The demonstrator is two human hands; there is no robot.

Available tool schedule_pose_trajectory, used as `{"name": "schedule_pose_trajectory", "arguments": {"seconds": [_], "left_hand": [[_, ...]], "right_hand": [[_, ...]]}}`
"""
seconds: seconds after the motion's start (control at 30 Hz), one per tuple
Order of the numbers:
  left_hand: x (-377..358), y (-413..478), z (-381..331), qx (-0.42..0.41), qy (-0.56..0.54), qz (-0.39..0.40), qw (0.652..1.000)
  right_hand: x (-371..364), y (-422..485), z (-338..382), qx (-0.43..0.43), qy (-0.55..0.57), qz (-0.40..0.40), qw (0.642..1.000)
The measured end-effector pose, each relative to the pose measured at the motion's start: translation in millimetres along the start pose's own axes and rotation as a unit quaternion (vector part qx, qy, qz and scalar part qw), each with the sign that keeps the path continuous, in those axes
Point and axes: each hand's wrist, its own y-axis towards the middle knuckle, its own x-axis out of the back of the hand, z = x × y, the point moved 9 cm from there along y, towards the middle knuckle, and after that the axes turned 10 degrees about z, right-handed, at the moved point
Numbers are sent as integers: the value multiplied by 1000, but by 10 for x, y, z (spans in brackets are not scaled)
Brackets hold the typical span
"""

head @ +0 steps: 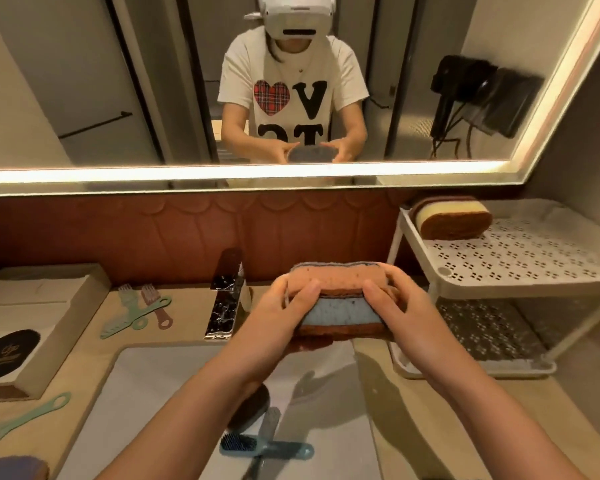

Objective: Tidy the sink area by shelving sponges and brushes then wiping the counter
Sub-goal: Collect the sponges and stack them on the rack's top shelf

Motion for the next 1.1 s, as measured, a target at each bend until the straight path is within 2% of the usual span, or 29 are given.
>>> {"name": "schedule_pose_trajectory", "arguments": {"seconds": [0.33,0.47,0.6,0.67,0.73,0.8,0.87,0.93,1.1], "left_hand": [[-837,678,-514,-48,47,51,996],[-1139,998,-551,-24,61,71,995],[-1283,1362,-445,12,78,33,996],[-1306,1497,-472,16,208,-19,978],[-1278,1535,-536,22,323,-88,942],[-1310,1596,-492,22,302,-104,947],[-1360,1658,-405,12,233,-85,969],[-1391,1707,-295,9,230,-73,970],[-1393,1701,-329,-2,433,-127,892]], "right_hand": [[953,138,169,55,16,-47,997],[1361,221,123,41,-42,-50,997],[1771,350,60,56,-53,-111,991],[1895,419,-18,49,-40,-119,991],[1997,477,-80,43,-43,-124,990],[2100,495,-107,50,-59,-120,990],[2195,492,-153,55,-65,-115,990],[2266,486,-229,48,-73,-114,990],[2312,596,-489,-26,-88,-97,991]]}}
